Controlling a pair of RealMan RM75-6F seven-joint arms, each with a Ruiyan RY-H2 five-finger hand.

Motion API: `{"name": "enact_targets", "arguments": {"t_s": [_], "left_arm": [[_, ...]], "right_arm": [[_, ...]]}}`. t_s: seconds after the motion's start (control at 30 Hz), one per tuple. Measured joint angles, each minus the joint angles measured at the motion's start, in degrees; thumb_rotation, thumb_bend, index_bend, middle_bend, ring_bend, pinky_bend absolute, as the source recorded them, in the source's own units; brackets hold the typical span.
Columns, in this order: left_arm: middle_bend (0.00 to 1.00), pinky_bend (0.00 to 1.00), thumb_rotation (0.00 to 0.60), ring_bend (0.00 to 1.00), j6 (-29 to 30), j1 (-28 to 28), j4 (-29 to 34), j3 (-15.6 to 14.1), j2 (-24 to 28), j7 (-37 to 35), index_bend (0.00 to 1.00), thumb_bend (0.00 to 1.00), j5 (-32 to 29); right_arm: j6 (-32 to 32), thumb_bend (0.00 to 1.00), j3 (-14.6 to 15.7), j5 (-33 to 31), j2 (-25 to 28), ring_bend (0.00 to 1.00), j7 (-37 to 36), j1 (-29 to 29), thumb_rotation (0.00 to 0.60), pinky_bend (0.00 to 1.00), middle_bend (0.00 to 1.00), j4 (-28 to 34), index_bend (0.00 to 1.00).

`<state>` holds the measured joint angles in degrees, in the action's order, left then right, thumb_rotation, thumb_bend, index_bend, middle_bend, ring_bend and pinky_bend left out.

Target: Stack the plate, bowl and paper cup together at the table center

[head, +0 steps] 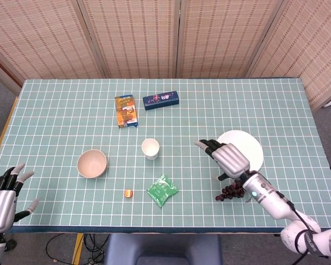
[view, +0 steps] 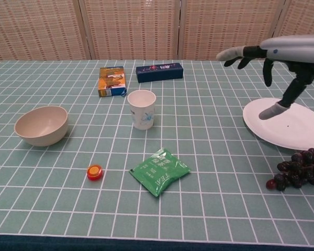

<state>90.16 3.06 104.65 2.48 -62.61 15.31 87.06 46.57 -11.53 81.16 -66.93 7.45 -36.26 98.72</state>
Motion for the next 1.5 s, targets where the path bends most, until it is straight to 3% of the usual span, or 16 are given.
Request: {"name": "enact_targets", "arguments": {"t_s": [0.27,0.6,0.97,1.33,1.43,1.5], "left_arm": [[0.1,0.19,0.6,0.11,0.44,-0.41,0.06,-0.06,0.14,-0.16,0.22,0.22,0.28],[0.1,0.19,0.6,0.11,0.75,-0.98,-0.37,-0.14,0.28,-0.46,0.22,0.22,0.0],[0.1,0.19,0.6,0.11,1.28,-1.67,-0.57,-0.29,0.42,-0.71,0.22,0.22,0.04],[0.1,0.19,0.6,0.11,1.7,-2.5,-1.26,-0.45,0.7,-1.56,0.22,0.22,-0.5],[0.1,0.19,0.6,0.11,1.75,-2.73,-1.58,-0.5,0.72,-1.91,0.22,0.22,-0.75],[0.1,0.19,0.6,0.11,1.72,-2.86,-1.86,-0.5,0.73,-2.25,0.22,0.22,-0.94]], "right_arm": [[-9.29,0.05,-2.05,-6.99,-5.21,0.0,3.91,-9.8,0.6,0.26,0.0,-3.37,0.0],[-12.84,0.05,-3.09,-13.26,-15.01,0.0,5.97,-17.98,0.6,0.25,0.0,-13.53,0.0],[-15.93,0.05,-4.54,-15.53,-24.33,0.0,1.39,-24.64,0.6,0.25,0.0,-26.24,0.0],[-20.8,0.06,-5.12,-18.2,-32.29,0.01,-2.08,-30.85,0.6,0.25,0.06,-37.63,0.0],[-21.07,0.11,-4.95,-18.39,-33.75,0.05,-2.7,-31.6,0.6,0.27,0.11,-39.53,0.02],[-20.76,0.16,-4.8,-18.25,-34.35,0.1,-3.09,-31.78,0.6,0.32,0.15,-40.36,0.08]]}}
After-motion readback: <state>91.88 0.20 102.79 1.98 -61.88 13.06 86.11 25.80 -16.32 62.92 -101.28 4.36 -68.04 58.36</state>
